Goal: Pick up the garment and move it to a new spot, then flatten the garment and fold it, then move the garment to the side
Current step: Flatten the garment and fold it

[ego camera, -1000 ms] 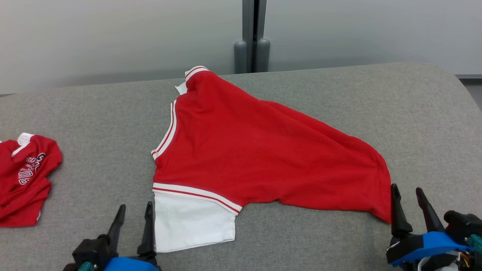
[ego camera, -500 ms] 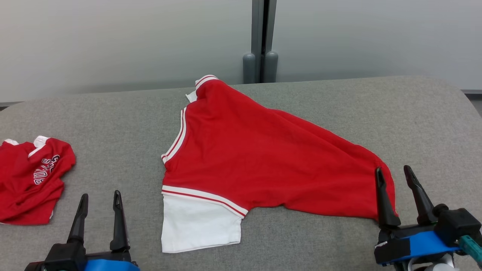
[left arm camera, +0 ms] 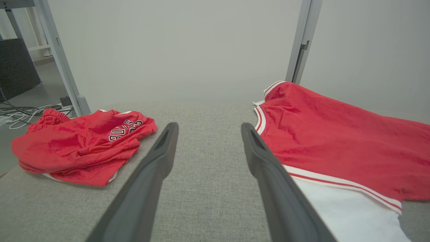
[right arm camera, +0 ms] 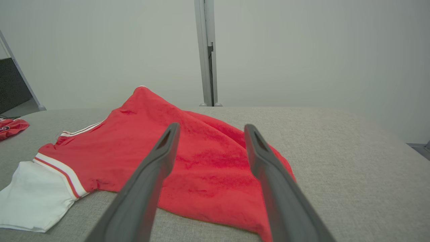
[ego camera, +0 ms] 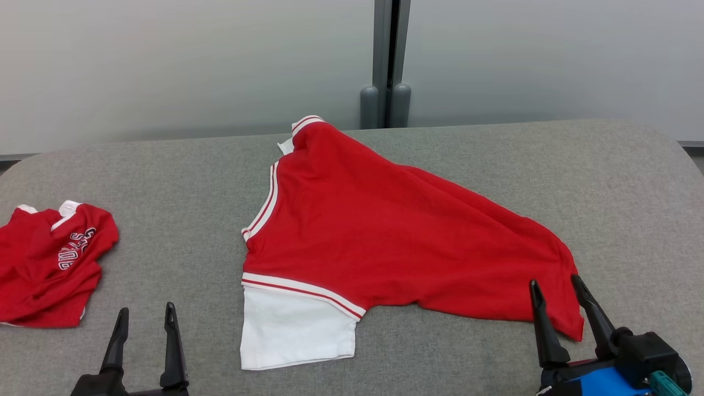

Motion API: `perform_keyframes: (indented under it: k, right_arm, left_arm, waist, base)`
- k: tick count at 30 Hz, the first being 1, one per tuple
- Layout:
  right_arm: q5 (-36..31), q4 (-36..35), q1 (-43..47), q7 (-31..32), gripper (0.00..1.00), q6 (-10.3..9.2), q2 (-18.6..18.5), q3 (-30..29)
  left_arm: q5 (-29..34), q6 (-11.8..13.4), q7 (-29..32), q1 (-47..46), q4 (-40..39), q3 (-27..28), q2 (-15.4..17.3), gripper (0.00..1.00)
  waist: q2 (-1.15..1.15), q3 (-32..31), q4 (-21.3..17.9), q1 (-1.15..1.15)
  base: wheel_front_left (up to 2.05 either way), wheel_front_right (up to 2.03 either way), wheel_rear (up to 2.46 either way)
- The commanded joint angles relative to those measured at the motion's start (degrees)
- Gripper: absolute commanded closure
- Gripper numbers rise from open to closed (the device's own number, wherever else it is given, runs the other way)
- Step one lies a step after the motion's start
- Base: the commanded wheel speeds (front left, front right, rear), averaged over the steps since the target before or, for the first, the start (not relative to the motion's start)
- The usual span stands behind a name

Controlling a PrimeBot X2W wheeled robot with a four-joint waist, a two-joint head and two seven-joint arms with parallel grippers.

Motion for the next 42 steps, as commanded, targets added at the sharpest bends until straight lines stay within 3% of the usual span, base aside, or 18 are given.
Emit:
perform_keyframes:
  k: [1,20,32,42]
  right_arm:
    - [-0.07,0.16,0.29,-0.04,0.0,0.01,0.03,0.12]
    - [0.56,2.41,-0.72,-0.04,0.0,0.01,0.02,-0.34]
    - [-1.09,13.93,-6.25,-0.05,0.0,0.01,-0.63,-5.51]
    - [2.47,24.8,-11.4,-0.05,0.0,0.01,-0.25,-9.61]
  left_arm:
    - [0.32,0.03,-0.01,-0.41,0.24,0.14,-0.11,0.0]
    - [1.24,-0.32,0.0,-0.29,0.28,0.47,-0.32,0.0]
    - [-0.74,-2.04,0.0,-2.93,6.44,-4.52,-0.33,0.0]
    - [-1.28,-2.61,0.0,-6.24,14.99,-9.34,0.18,0.0]
  waist:
    - [0.0,0.03,0.01,0.0]
    - [0.0,-0.17,-0.32,0.0]
    - [0.0,1.52,-1.39,0.0]
    - [0.0,3.74,-2.33,0.0]
  base:
    - [0.0,0.0,0.0]
    - [0.0,0.0,0.0]
    - [0.0,0.0,0.0]
    - [0.0,0.0,0.0]
